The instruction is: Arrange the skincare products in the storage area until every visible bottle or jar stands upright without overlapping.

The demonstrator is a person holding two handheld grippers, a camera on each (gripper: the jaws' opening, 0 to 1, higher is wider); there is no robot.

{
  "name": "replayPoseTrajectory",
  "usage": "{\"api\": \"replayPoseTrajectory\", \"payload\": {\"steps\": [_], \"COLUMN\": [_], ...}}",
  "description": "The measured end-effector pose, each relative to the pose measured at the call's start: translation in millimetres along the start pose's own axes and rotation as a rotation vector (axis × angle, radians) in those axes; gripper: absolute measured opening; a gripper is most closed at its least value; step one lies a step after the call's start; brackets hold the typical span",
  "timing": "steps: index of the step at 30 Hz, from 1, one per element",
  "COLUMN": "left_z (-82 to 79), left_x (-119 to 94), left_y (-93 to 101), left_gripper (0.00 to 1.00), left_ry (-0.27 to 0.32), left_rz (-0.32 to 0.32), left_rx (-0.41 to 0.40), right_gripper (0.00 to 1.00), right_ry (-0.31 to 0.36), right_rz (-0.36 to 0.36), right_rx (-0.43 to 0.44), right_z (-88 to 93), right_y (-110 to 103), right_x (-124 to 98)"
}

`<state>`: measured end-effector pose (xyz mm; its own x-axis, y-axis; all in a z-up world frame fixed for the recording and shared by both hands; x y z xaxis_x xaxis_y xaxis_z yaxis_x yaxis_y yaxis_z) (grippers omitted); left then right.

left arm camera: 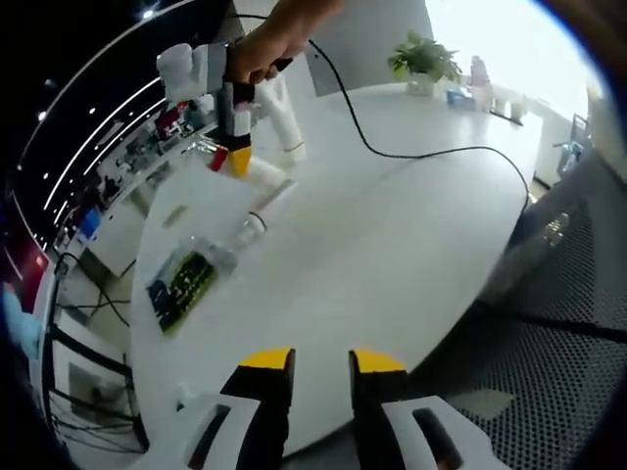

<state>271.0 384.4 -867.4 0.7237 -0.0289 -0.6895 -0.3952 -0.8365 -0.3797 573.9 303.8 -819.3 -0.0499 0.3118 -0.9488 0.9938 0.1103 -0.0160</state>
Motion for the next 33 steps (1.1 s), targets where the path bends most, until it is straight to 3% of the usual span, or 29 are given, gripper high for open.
{"api": "replayPoseTrajectory", "payload": {"steps": [15, 33], "left_z": [-0.6, -0.5], "left_x": [0, 0], "left_y": [-0.6, 2.1], "left_gripper": [0.23, 0.23], "left_ry": [0.013, 0.015], "left_rz": [-0.001, 0.006], "left_rx": [0.002, 0.019], "right_gripper": [0.26, 0.26], "right_ry": [0.119, 0.247], "right_rz": [0.060, 0.108], "right_rx": [0.059, 0.162], "right_z": [4.9, 25.0], "right_y": [-36, -80], "right_x": [-30, -67]}}
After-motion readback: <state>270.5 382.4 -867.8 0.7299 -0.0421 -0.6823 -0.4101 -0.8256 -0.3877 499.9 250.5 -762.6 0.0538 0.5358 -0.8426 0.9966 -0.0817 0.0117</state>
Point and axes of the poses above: the point that each gripper's makers call its tool centre point, and the gripper's own axes: x roughly forward along the fingers, y roughly to its right, z roughly out of its underside, the point moved 10 cm from there along -x, roughly backward along the fingers, and after that the axes turned 13 degrees about -z, right-handed, at the moved point
